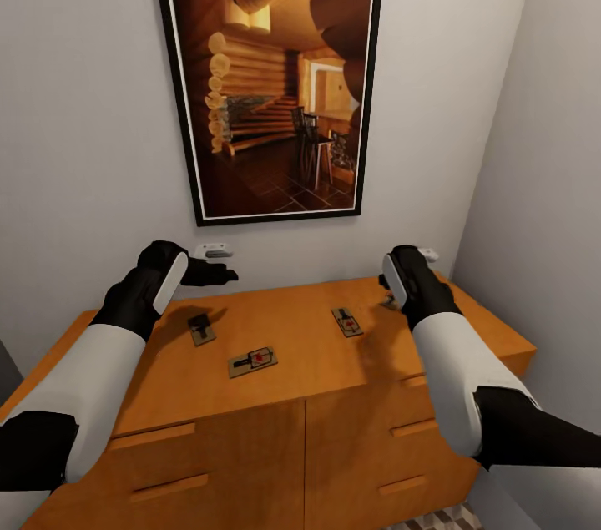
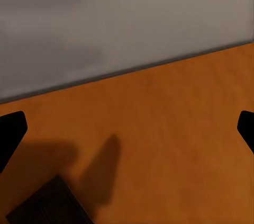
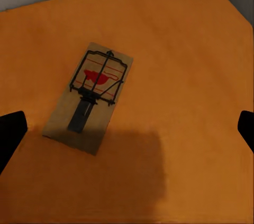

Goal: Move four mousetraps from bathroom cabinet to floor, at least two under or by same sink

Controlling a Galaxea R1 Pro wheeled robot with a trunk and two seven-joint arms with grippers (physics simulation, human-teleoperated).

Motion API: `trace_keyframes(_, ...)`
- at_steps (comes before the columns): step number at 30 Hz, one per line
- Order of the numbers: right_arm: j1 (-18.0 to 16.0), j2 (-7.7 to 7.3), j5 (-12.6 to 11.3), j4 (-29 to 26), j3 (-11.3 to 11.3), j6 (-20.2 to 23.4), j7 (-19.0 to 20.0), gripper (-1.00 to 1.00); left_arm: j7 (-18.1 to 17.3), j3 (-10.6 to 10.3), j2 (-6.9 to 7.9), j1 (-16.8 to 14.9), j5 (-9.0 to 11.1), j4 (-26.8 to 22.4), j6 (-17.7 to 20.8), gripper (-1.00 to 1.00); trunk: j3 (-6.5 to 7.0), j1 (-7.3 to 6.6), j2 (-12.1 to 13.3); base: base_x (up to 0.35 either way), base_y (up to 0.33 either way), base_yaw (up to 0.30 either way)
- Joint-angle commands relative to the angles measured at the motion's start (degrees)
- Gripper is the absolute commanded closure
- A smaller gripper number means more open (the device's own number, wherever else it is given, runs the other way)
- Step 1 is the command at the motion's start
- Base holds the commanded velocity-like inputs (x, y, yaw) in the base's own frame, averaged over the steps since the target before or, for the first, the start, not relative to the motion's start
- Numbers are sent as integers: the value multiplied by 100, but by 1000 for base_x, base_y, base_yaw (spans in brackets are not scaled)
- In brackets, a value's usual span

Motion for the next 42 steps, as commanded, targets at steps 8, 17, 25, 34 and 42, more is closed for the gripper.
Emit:
trace_keyframes(8, -5, 194, 22, -52, -22, 68, -7, -100, -23, -14, 4, -5, -5, 14, 17, -100, -7, 0, -4, 6, 5, 0)
trace_keyframes(17, -5, 235, 24, -64, -22, 47, -7, -100, -23, -14, 6, -5, -5, 19, 18, -100, -7, 0, -4, 129, 144, 0)
trace_keyframes(25, -5, 217, 24, -64, -22, 5, -7, -100, -23, -14, 7, -5, -10, 14, 17, -100, -7, 0, -4, 41, 41, 0)
trace_keyframes(34, -5, 195, 27, -54, -29, -15, -7, -100, -23, -14, 7, -5, -12, 17, 17, -100, -7, 0, -4, 5, 5, 0)
trace_keyframes(42, -10, 170, 25, 5, -44, -36, -7, -100, -23, -14, 5, -5, -12, 16, 17, -100, -7, 0, -4, 0, 0, 0)
